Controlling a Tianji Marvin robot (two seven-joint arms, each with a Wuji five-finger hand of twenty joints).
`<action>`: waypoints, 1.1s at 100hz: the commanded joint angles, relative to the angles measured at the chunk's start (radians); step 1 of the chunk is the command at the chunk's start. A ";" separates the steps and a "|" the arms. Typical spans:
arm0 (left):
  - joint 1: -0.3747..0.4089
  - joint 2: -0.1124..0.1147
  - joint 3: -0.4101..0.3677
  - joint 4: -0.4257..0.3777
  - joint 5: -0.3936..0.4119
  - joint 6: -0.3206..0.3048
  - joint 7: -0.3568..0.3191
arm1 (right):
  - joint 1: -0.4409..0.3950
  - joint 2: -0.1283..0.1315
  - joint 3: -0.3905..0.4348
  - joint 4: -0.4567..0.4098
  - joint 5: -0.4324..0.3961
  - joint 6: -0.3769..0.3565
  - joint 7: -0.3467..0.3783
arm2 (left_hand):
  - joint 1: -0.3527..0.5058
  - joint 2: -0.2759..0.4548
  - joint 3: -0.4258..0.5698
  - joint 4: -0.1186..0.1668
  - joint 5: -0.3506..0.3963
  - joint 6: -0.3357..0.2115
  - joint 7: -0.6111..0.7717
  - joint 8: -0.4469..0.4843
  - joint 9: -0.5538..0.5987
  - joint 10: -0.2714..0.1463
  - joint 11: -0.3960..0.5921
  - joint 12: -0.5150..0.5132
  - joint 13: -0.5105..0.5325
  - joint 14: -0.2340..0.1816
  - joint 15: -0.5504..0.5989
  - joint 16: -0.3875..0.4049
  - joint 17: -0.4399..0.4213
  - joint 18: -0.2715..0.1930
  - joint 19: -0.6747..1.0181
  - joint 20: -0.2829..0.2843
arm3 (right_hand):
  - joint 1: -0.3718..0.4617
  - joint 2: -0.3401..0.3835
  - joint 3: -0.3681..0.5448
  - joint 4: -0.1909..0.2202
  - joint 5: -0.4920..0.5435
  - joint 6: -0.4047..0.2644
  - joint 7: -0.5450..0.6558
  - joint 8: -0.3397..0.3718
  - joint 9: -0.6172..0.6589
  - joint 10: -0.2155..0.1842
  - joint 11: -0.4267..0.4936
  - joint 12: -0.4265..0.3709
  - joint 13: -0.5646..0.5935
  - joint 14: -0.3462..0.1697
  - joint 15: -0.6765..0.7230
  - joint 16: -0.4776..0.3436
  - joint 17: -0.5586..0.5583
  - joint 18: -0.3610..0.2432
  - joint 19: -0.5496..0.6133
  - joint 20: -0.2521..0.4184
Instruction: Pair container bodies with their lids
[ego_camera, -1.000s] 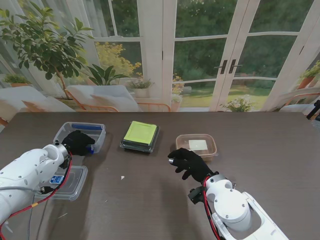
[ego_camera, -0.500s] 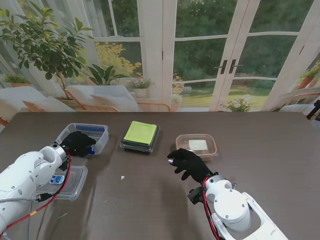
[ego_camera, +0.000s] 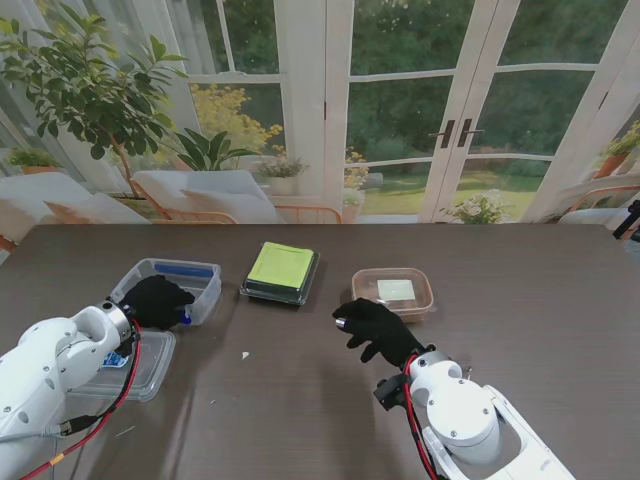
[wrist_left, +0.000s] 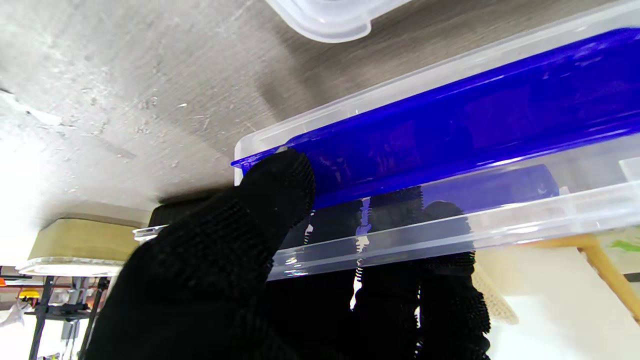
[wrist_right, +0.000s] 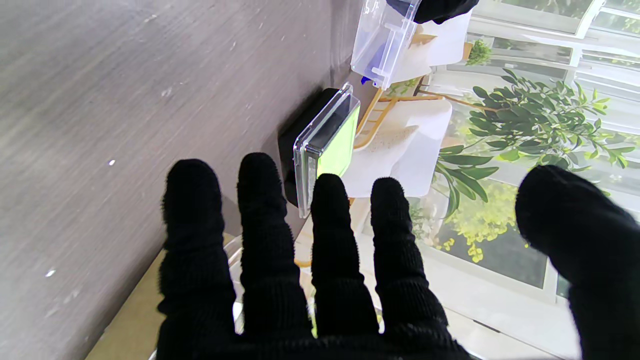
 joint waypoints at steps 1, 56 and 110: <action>0.013 -0.005 -0.007 -0.030 0.005 -0.007 -0.027 | -0.004 -0.005 -0.004 0.000 0.003 -0.003 0.014 | 0.082 0.018 0.023 0.008 0.045 -0.040 0.105 0.020 0.043 0.023 0.015 0.016 0.036 0.033 0.047 0.025 0.019 -0.015 0.064 0.022 | 0.001 0.011 0.022 -0.007 -0.014 -0.009 0.002 0.000 -0.032 0.006 0.014 0.006 -0.020 0.001 0.005 -0.007 -0.243 -0.024 0.002 0.008; 0.084 -0.008 -0.037 -0.171 0.008 -0.030 -0.127 | -0.002 -0.008 -0.005 0.001 0.018 0.001 0.010 | 0.079 0.053 0.018 0.008 0.026 -0.032 0.100 0.023 0.028 0.025 0.009 0.019 0.024 0.022 0.049 0.028 0.016 -0.019 0.059 0.021 | 0.004 0.010 0.026 -0.007 -0.012 -0.006 0.002 0.000 -0.033 0.008 0.015 0.005 -0.019 0.002 0.006 -0.008 -0.243 -0.024 0.002 0.008; 0.079 -0.014 0.007 -0.213 -0.049 -0.046 -0.184 | 0.001 -0.011 -0.003 0.001 0.022 0.007 0.002 | 0.083 0.091 0.001 0.011 0.008 -0.019 0.077 0.029 0.011 0.034 0.018 0.026 0.018 0.012 0.066 0.021 0.011 -0.024 0.061 0.029 | 0.005 0.011 0.029 -0.007 -0.013 -0.005 0.001 -0.001 -0.035 0.010 0.016 0.005 -0.020 0.003 0.006 -0.008 -0.243 -0.023 0.003 0.008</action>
